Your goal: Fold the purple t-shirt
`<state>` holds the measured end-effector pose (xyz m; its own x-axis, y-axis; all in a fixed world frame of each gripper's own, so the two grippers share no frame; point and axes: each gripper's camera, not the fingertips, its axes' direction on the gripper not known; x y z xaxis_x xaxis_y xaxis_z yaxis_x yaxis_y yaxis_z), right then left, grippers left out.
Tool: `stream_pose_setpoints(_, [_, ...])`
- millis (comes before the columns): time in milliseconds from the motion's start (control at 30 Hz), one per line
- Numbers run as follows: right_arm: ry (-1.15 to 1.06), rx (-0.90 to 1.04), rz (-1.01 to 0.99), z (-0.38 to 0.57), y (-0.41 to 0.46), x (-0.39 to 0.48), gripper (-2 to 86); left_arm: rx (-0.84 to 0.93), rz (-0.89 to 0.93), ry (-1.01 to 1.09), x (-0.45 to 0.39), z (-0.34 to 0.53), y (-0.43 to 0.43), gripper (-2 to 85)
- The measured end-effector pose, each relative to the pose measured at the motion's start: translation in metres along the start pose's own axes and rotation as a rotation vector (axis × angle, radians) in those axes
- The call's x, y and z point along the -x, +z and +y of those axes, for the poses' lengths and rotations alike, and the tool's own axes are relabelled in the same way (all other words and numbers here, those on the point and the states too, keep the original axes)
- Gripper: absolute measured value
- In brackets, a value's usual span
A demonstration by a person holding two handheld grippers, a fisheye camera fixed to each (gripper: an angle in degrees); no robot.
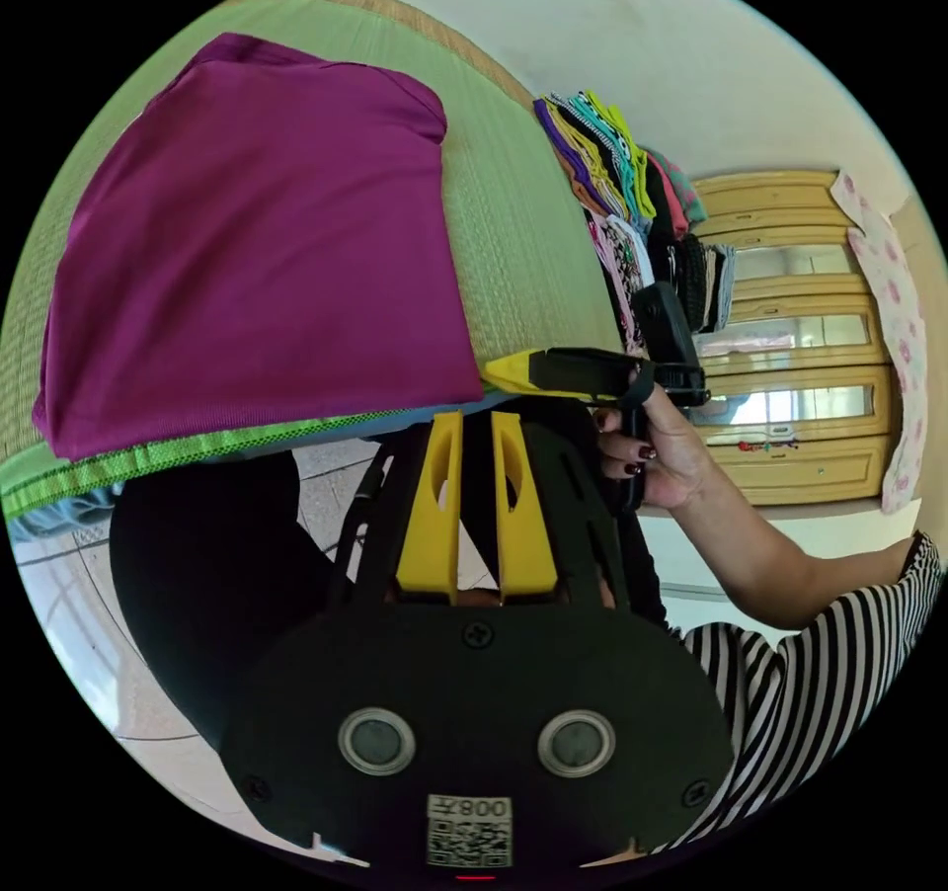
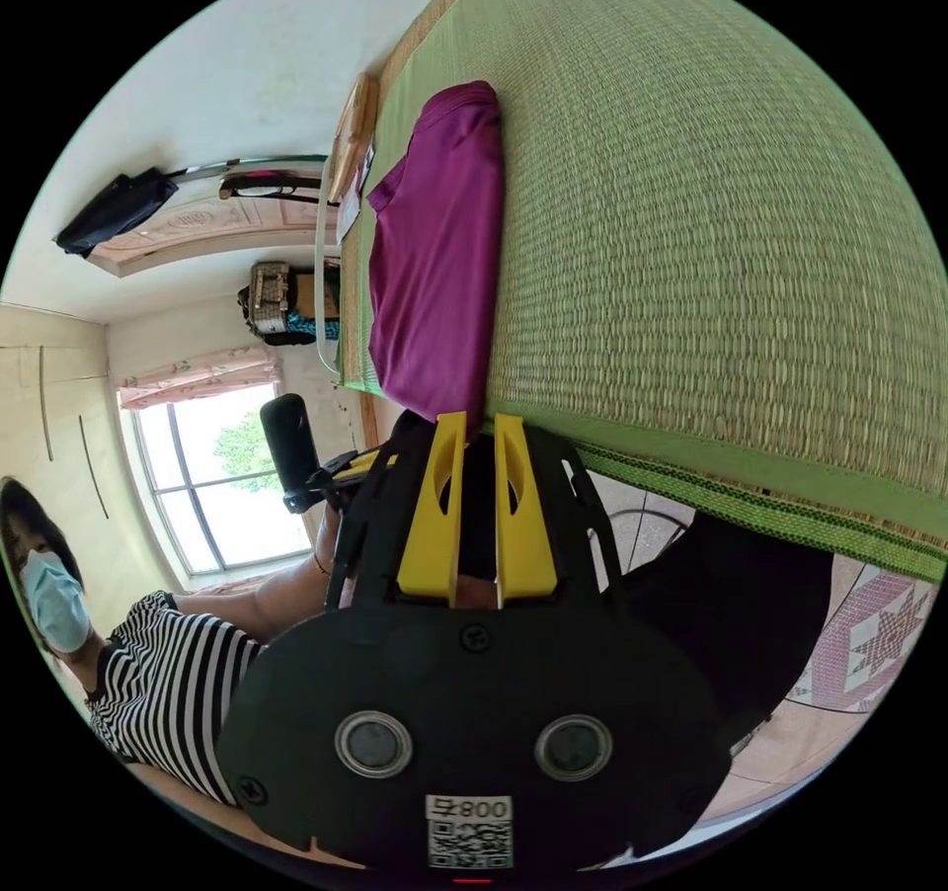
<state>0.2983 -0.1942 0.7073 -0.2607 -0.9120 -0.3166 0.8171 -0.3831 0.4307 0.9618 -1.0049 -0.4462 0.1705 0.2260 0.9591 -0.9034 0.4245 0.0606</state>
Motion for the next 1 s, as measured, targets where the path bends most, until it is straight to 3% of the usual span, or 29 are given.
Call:
stream_pose_setpoints(667, [0.040,-0.008,-0.178,0.000,0.003,-0.054,7.1,-0.060,0.094,-0.050,0.023,-0.013,0.001,0.9])
stream_pose_setpoints(1000, [0.037,0.002,-0.235,-0.002,0.017,-0.056,3.1,-0.084,0.121,-0.061,0.042,-0.007,-0.002,0.5])
